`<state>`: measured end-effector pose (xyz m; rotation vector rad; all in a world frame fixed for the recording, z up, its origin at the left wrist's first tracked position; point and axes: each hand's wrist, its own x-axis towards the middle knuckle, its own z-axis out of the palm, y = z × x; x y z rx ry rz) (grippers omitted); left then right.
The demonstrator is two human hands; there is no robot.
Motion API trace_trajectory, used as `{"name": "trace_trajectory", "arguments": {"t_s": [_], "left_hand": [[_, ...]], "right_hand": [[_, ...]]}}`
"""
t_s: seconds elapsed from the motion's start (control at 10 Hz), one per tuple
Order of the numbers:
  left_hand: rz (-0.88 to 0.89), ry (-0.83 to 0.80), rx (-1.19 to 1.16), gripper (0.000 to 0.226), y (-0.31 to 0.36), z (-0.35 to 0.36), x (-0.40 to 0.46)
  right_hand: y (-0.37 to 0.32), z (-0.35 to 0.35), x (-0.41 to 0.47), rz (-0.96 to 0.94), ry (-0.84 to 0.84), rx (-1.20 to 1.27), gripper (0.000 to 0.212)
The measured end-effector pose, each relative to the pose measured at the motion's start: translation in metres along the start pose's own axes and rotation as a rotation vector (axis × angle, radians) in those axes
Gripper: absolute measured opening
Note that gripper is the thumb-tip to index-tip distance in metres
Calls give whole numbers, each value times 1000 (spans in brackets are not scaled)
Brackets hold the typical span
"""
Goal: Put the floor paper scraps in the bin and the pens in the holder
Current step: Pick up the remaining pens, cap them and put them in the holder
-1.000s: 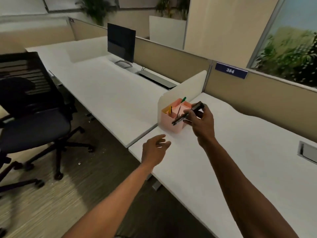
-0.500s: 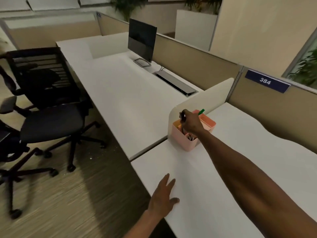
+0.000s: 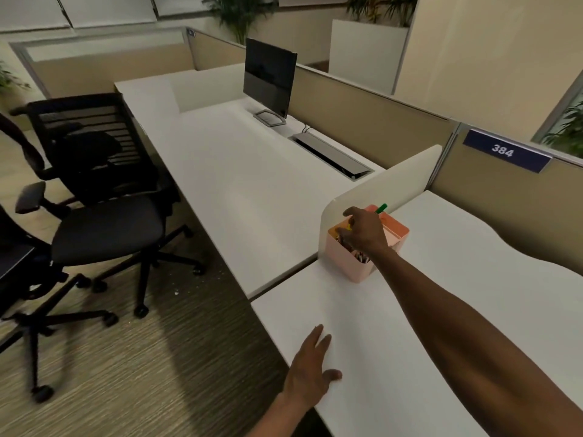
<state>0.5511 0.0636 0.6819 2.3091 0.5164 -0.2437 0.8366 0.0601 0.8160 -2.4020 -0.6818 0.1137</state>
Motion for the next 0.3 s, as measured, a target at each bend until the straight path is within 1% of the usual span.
{"name": "trace_trajectory", "arguments": {"t_s": [0.1,0.2,0.3], "left_hand": [[-12,-60,-41,84,7,-18,0],[72,6,-11,83,23,-57,0],[228,164,59,81,54,-100,-6]], "right_hand": [[-6,-20,-29,-85,140,69,43],[-6,-43,-72,-151,271,23,41],[6,-68,-130,-143,325,-100,48]]}}
